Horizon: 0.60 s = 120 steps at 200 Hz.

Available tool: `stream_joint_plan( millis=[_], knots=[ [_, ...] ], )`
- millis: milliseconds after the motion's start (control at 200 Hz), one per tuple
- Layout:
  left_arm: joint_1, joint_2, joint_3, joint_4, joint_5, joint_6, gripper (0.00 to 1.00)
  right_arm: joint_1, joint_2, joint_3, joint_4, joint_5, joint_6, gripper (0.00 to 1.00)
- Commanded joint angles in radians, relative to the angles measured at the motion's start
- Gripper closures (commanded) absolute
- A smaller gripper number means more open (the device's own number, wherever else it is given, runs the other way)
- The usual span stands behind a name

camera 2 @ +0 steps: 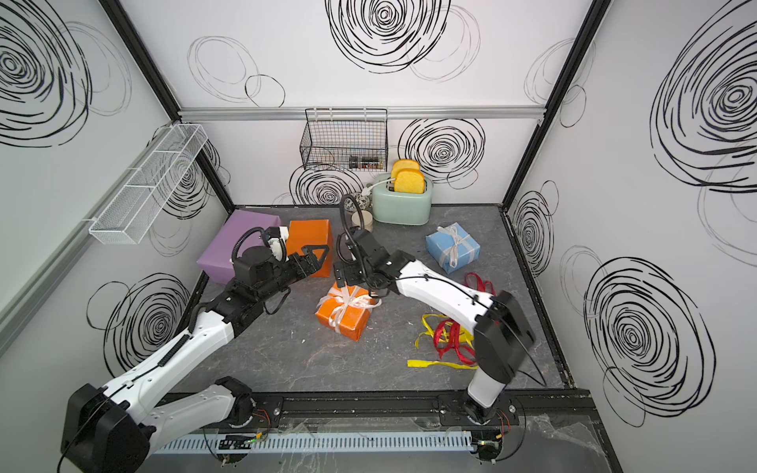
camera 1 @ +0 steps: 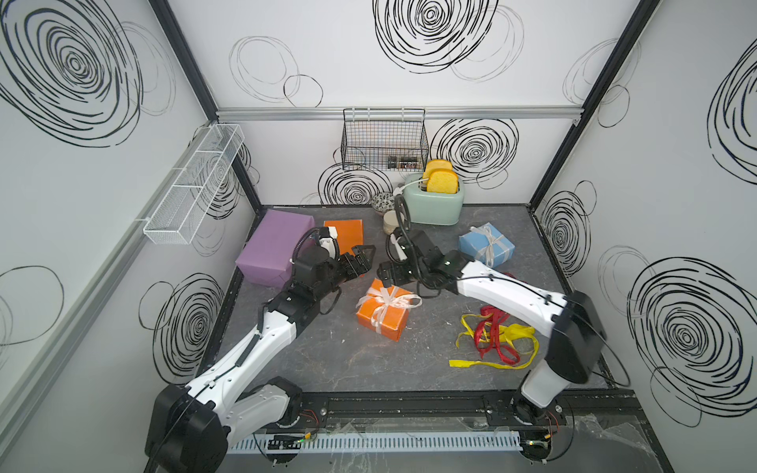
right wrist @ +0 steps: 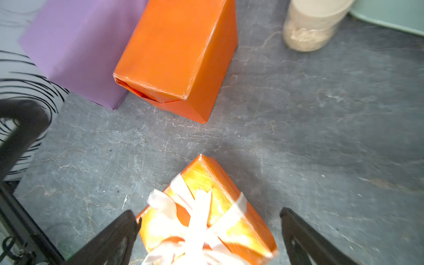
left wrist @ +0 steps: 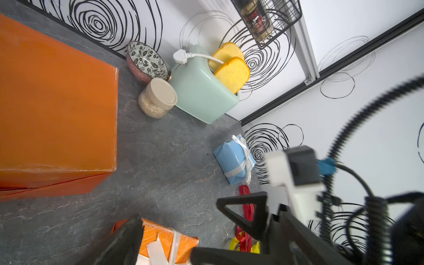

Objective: Untie the ribbon bows on the gift boxes
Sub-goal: Move the gift box to the center of the board.

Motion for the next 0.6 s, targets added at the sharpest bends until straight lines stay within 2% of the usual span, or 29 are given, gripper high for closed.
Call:
stream_joint_plan(
  millis=[0,140,185,255,350,540,595],
  knots=[
    [-0.014,-0.005,0.004,0.051,0.030,-0.012,0.04,-0.071,-0.203,-0.265,0.239,0.032,0.040,0.02],
    [-0.072,-0.019,0.024,0.001,-0.025,0.025,0.02,-0.220,-0.452,-0.643,0.562,-0.067,0.077,0.07],
    [-0.096,-0.014,0.036,-0.023,-0.044,0.037,0.00,-0.262,-0.501,-0.727,0.641,-0.093,0.089,0.09],
    [-0.141,0.001,0.050,-0.048,-0.070,0.058,0.03,-0.277,-0.534,-0.816,0.732,-0.100,0.093,0.11],
    [-0.188,0.044,0.073,-0.086,-0.101,0.081,0.08,-0.278,-0.508,-0.864,0.799,-0.138,0.085,0.13],
    [-0.279,0.161,0.188,-0.231,-0.191,0.209,0.12,-0.267,-0.408,-0.833,0.772,-0.217,0.100,0.19],
    [-0.300,0.186,0.205,-0.260,-0.209,0.223,0.16,-0.258,-0.400,-0.837,0.776,-0.212,0.107,0.19]
  ],
)
